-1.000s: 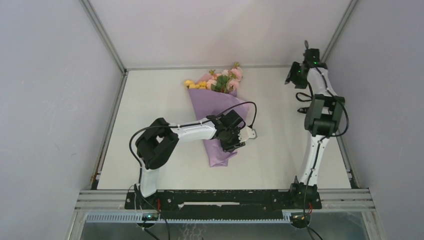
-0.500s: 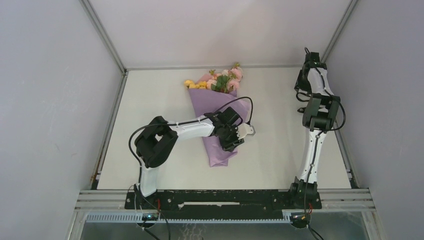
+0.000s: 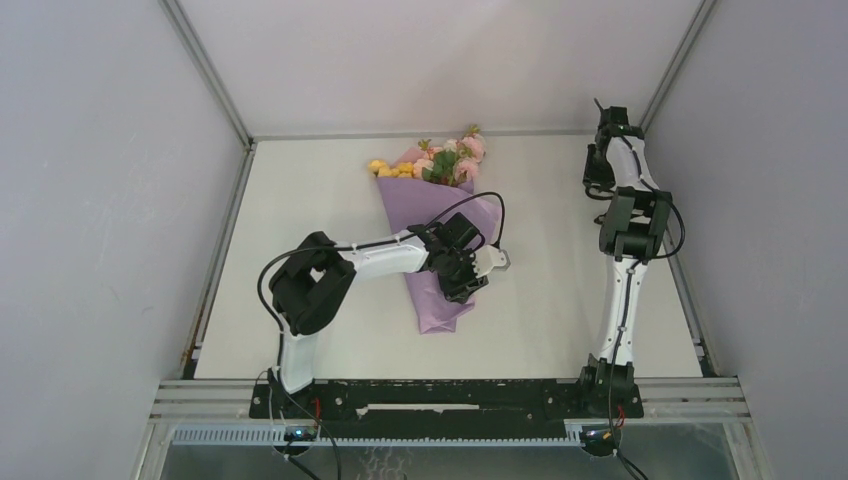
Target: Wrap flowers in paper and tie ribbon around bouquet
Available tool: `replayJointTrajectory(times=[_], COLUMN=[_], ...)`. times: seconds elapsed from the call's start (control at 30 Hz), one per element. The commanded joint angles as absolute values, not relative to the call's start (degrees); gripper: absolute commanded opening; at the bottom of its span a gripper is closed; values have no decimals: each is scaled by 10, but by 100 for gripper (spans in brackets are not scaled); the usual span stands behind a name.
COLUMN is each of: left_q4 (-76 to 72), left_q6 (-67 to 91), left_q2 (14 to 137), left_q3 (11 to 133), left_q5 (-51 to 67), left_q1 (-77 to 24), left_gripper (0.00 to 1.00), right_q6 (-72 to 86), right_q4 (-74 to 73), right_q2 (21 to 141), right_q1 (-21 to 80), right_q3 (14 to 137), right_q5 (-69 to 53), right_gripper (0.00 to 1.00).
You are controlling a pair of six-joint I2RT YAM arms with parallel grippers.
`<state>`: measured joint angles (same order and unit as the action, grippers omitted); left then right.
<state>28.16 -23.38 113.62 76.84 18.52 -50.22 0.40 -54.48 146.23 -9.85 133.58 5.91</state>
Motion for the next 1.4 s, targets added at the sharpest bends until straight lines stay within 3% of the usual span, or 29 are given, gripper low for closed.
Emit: replayJointTrajectory(times=[0.0,0.43,0.73,0.87,1.1,1.3,1.37], left_q4=[318,318,317,317,318,317,317], left_q6=[-232,-231,-230,-231,-231,-229,-229], left_q2=[1171,1169,1171,1170,1173,1173,1172], left_q3=[755,755,756,755,755,755,756], left_q5=[157,156,160,159,164,163,163], left_q1=[-492,-491,-491,-491,-491,-491,-491], left_gripper=[47,48,48,48,48,48,48], right_q6=[-22,-56,-86,-81,-81,-94,-96], right_q4=[-591,-514,-554,-565,-581,-576,-571], right_q2=[1477,1301,1351,1376,1411,1426,1427], right_q1=[-82,-65,-18,-6,-11,-11,-12], right_q3=[1344,1219,1231,1235,1250,1250,1252], right_q5=[16,-196,25,64,110,85,56], right_gripper=[43,39,56,58,54,42,34])
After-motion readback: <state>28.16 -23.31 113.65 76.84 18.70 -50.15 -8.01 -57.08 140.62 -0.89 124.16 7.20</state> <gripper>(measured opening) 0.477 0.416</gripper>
